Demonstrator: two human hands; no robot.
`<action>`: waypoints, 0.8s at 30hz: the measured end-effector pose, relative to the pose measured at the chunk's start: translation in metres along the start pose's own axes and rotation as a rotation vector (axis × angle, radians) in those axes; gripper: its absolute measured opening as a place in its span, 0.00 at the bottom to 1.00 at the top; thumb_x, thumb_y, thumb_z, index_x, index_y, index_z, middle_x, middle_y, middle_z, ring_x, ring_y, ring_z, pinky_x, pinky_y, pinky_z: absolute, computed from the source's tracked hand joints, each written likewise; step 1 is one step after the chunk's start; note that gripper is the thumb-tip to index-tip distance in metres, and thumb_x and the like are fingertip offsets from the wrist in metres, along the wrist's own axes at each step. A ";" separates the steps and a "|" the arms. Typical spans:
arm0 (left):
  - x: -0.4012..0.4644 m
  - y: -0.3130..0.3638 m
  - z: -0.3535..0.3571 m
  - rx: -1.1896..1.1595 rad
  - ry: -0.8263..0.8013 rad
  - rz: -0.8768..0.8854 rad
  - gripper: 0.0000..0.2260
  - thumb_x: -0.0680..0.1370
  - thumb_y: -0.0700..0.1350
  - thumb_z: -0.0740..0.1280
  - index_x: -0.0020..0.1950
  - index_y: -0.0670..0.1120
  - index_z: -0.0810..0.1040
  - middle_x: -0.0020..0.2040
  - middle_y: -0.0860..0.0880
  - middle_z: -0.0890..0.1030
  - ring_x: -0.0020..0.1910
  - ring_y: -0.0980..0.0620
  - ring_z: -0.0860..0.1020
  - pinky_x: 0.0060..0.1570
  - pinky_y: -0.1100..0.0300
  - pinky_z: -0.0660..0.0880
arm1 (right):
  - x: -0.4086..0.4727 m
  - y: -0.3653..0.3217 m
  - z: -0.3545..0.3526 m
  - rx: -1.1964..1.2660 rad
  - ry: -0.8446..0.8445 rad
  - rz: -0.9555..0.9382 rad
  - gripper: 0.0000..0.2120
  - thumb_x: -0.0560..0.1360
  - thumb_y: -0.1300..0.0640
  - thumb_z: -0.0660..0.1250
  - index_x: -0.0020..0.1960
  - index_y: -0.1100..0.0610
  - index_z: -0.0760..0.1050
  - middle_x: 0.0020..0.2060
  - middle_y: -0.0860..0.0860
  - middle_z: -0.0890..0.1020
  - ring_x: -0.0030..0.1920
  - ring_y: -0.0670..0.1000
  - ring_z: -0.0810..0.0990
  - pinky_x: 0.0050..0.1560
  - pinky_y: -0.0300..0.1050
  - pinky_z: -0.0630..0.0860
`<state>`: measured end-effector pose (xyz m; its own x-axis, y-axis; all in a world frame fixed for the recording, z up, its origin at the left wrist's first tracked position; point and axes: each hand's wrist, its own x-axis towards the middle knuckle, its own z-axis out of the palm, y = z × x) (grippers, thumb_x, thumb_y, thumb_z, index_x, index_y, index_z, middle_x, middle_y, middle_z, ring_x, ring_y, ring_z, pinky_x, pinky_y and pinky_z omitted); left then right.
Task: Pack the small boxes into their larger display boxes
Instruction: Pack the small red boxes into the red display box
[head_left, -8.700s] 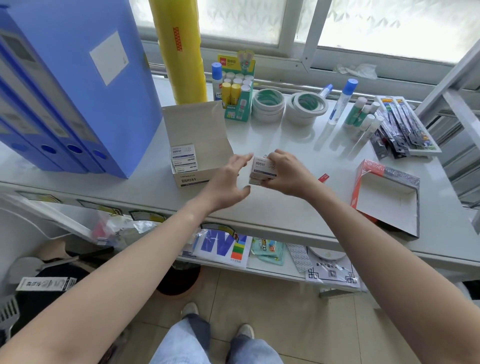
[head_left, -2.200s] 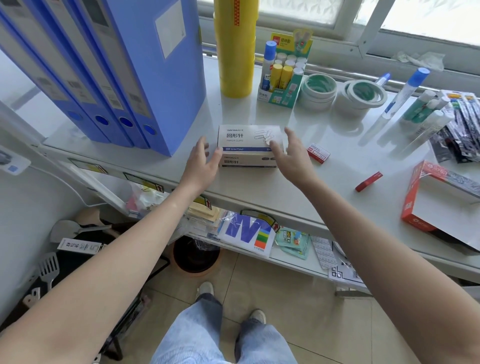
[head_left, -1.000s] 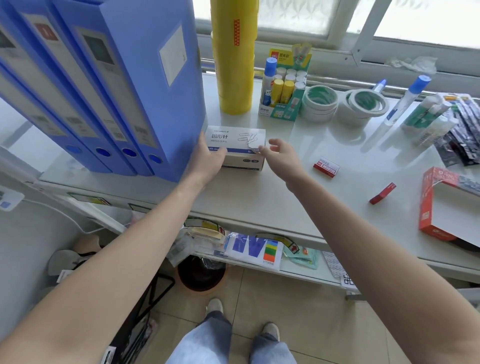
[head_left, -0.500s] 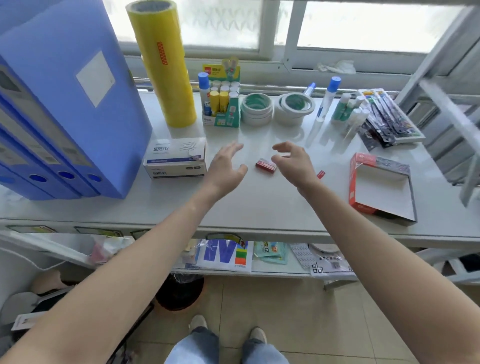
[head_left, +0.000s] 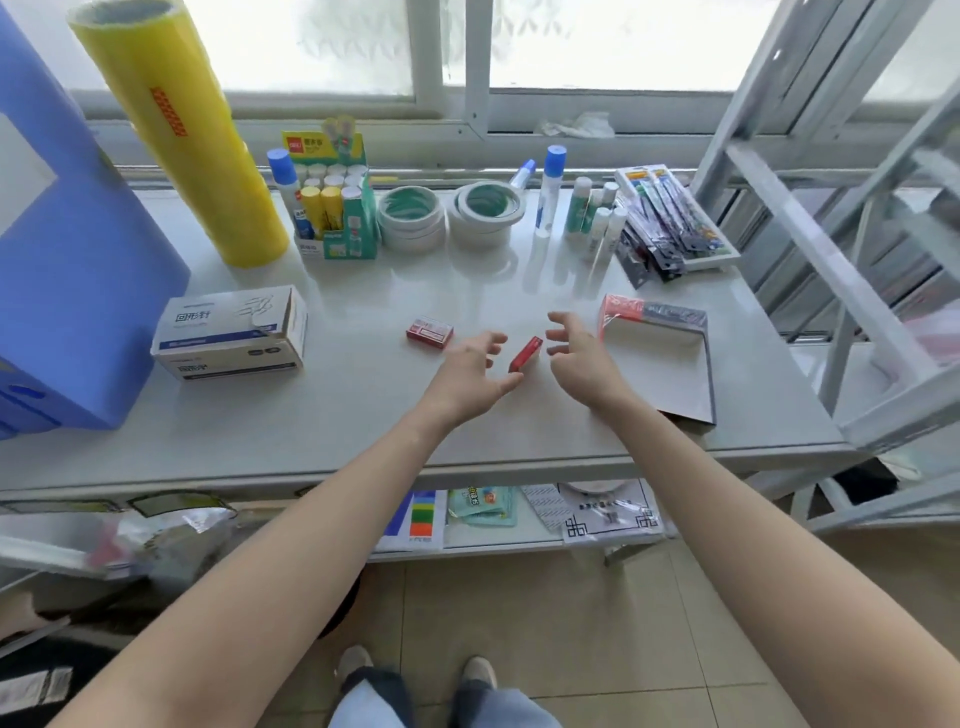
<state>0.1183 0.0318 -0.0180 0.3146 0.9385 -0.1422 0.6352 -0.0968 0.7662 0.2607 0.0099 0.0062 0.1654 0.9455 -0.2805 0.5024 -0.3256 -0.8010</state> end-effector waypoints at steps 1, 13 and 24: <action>0.003 0.001 0.003 -0.010 0.001 -0.021 0.26 0.73 0.46 0.71 0.69 0.43 0.67 0.63 0.42 0.76 0.54 0.48 0.76 0.55 0.61 0.71 | 0.002 0.003 -0.002 -0.001 0.001 0.000 0.27 0.74 0.70 0.53 0.73 0.58 0.61 0.67 0.60 0.71 0.64 0.58 0.73 0.61 0.46 0.69; 0.023 0.004 0.010 -0.244 0.070 -0.073 0.17 0.78 0.40 0.62 0.67 0.44 0.68 0.53 0.44 0.79 0.48 0.49 0.77 0.49 0.61 0.70 | 0.021 0.019 -0.025 0.013 -0.017 -0.051 0.28 0.71 0.71 0.52 0.69 0.57 0.67 0.62 0.58 0.75 0.58 0.58 0.77 0.57 0.50 0.75; 0.019 0.013 -0.010 -0.422 0.065 -0.050 0.15 0.80 0.40 0.59 0.66 0.47 0.72 0.55 0.48 0.78 0.49 0.53 0.76 0.43 0.71 0.72 | 0.028 0.005 -0.016 0.104 -0.156 -0.160 0.31 0.72 0.67 0.62 0.73 0.54 0.58 0.56 0.53 0.73 0.50 0.51 0.78 0.53 0.48 0.77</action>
<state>0.1251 0.0517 -0.0043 0.2371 0.9588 -0.1567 0.2999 0.0812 0.9505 0.2818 0.0351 0.0027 -0.0466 0.9748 -0.2180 0.4202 -0.1789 -0.8896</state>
